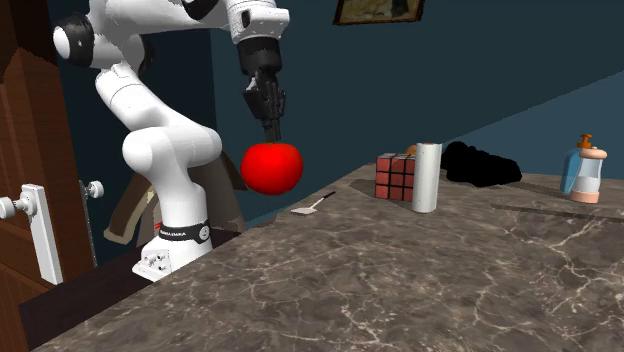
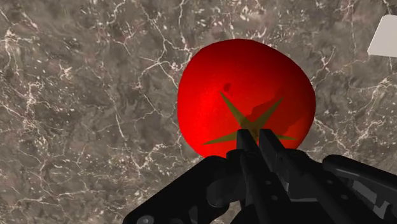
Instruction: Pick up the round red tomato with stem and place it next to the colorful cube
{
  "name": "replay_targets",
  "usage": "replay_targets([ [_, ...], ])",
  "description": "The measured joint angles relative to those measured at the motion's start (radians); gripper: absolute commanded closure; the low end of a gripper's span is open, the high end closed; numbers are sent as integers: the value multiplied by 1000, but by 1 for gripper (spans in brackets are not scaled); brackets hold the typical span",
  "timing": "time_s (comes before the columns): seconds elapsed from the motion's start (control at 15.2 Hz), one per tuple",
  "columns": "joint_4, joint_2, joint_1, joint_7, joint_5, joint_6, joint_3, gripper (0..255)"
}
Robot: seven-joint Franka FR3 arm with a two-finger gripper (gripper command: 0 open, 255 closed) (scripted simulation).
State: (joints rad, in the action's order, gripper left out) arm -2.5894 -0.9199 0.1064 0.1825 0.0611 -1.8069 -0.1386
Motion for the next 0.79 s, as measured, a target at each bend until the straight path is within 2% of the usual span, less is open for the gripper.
replay_targets([
  [0.79, 179, 33, -8, -4, -12, 146, 12, 255],
])
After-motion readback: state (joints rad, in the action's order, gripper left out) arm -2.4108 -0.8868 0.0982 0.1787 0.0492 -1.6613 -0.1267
